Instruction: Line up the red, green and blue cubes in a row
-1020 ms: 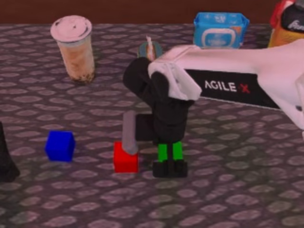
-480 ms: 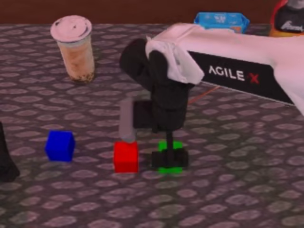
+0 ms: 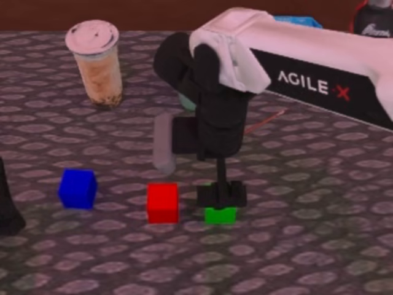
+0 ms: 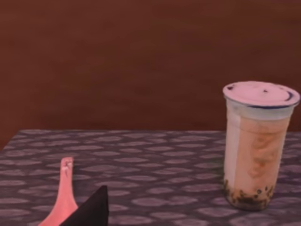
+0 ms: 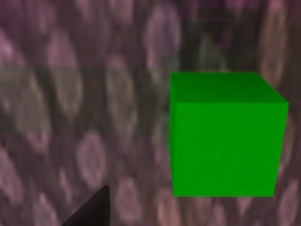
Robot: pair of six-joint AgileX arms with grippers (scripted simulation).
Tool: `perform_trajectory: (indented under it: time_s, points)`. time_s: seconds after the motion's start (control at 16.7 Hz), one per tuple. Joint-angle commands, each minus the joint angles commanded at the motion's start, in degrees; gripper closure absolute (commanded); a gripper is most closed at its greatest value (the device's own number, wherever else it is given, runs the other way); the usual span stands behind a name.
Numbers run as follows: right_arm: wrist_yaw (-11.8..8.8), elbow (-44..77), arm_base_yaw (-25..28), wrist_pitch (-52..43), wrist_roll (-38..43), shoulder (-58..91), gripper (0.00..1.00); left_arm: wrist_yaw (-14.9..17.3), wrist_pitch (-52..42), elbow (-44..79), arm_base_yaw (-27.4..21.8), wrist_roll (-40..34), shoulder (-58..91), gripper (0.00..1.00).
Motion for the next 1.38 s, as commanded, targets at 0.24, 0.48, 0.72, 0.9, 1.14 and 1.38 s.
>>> perform_trajectory:
  time_s: [0.24, 0.48, 0.72, 0.9, 1.14, 1.38]
  points:
    - [-0.57, -4.84, -3.04, 4.72, 2.30, -5.90, 0.00, 0.12, -3.22, 4.66, -0.87, -0.54, 5.01, 0.00]
    - [-1.69, -16.84, -9.19, 14.38, 7.57, -21.35, 0.00, 0.12, -10.99, 15.25, -2.60, -1.71, 18.42, 0.00]
    - [-2.59, -34.79, -16.86, 26.24, 15.19, -44.18, 0.00, 0.01, -21.60, 28.87, -4.85, -3.13, 38.80, 0.00]
    - [-2.90, -51.20, -23.21, 35.70, 22.09, -63.53, 0.00, -0.10, -30.28, 39.57, -6.69, -4.22, 56.44, 0.00]
    - [-2.68, -73.77, -31.54, 48.18, 31.53, -89.04, 0.00, -0.21, -41.27, 53.10, -9.05, -5.66, 78.24, 0.00]
    - [-1.71, -92.27, -37.88, 58.85, 39.33, -110.19, 0.00, -0.19, -50.05, 64.65, -11.01, -6.95, 94.36, 0.00]
